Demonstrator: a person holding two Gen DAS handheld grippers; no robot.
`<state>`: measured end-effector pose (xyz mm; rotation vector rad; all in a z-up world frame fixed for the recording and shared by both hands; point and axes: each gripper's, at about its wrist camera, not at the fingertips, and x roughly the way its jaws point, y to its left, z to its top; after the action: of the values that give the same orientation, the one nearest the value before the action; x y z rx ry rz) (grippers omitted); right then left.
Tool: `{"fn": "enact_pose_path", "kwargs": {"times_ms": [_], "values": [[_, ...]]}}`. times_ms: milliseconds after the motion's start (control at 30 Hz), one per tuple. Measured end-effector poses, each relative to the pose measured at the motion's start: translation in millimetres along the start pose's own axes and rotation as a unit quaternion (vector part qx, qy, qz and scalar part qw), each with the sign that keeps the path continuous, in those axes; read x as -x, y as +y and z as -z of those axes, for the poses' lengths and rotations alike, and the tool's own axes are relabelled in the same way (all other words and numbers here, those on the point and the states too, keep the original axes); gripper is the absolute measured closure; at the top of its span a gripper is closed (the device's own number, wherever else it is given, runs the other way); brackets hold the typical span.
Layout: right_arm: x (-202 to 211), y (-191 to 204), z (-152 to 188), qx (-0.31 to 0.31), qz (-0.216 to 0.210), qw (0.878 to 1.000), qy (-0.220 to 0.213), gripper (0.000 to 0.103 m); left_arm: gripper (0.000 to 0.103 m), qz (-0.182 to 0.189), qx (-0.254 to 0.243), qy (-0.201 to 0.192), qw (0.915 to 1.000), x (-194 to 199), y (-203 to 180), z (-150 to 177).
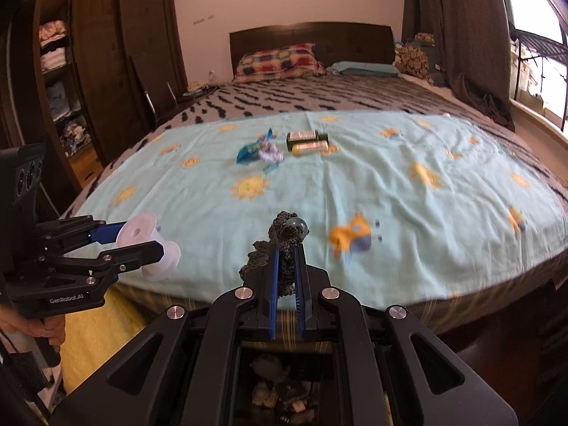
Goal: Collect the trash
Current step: 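Lower both tools into the black bin and open them, dropping spool and scrunchie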
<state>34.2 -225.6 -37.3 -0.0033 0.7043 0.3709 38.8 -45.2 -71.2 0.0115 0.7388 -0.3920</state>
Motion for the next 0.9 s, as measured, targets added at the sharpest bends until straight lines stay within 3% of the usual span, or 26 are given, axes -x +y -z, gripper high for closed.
{"fn": "enact_pose_path", "kwargs": {"times_ms": [433,900], "values": [[-39,-8,115,-0.067,-0.002,0.991,0.119,0.093,0.058,0.037,0.015,0.105,0.9937,-54,-16,103],[-97,-19,168,-0.109,-0.002,0.978,0.180,0.093,0.059,0.057,0.035,0.186,0.9804,-128,-15,158]]}}
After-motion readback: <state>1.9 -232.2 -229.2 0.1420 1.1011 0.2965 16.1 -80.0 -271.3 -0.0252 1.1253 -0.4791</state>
